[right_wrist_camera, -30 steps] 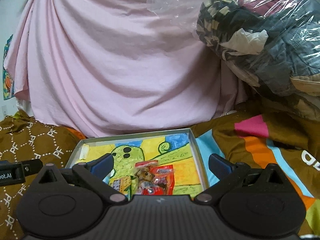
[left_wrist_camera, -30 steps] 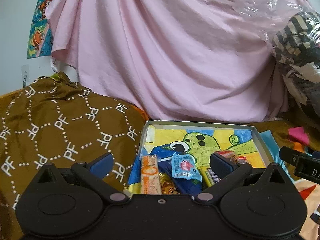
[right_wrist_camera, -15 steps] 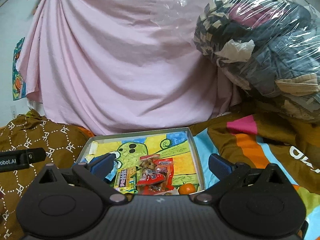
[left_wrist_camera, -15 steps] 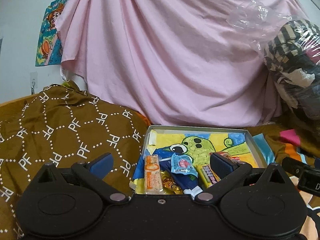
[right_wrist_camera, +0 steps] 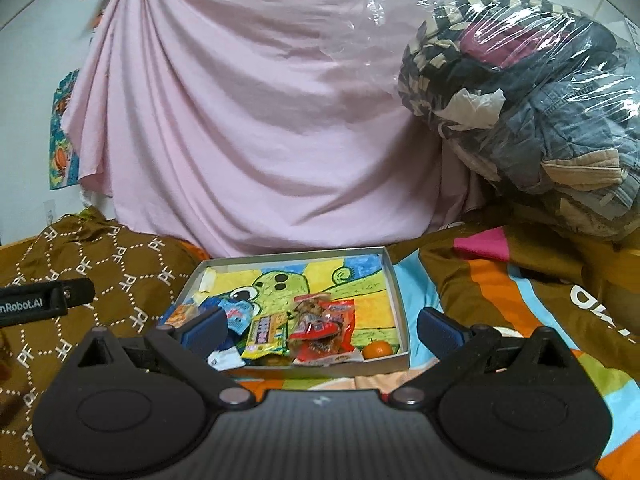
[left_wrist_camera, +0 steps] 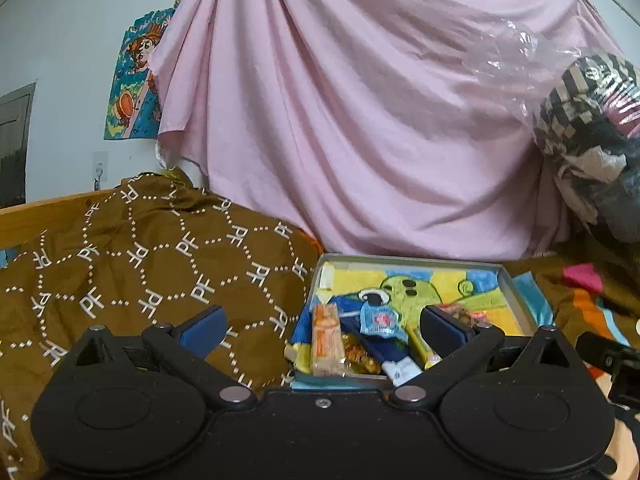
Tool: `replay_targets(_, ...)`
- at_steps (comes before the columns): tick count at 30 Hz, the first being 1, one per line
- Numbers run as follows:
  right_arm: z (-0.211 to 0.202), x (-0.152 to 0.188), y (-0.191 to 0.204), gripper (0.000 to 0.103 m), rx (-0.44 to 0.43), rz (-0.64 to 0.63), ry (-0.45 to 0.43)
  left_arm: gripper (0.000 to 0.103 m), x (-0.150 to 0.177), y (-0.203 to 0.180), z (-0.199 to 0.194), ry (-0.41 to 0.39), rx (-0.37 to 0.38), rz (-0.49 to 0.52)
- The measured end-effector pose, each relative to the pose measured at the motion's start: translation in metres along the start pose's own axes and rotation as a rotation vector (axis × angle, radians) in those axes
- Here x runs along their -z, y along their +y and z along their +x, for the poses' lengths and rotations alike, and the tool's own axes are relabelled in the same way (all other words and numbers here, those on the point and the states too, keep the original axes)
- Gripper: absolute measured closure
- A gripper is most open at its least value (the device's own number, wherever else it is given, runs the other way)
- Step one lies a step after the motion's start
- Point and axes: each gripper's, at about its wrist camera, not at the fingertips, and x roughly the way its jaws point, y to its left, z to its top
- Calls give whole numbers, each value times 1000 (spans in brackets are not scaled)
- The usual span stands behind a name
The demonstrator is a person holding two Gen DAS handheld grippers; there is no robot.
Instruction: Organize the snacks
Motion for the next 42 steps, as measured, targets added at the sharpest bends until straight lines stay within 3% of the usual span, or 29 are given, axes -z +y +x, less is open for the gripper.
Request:
replay_targets(17, -43, 17, 3, 0, -16, -11, 19, 1, 20, 1, -43, 8, -1, 34)
replay_targets(27, -66, 28, 11, 0, -36, -14, 39, 1, 38, -1, -68, 54, -3, 91)
replay_targets(42, -91, 50, 26, 0, -66, -38, 88, 1, 55, 12, -93, 114, -38, 58)
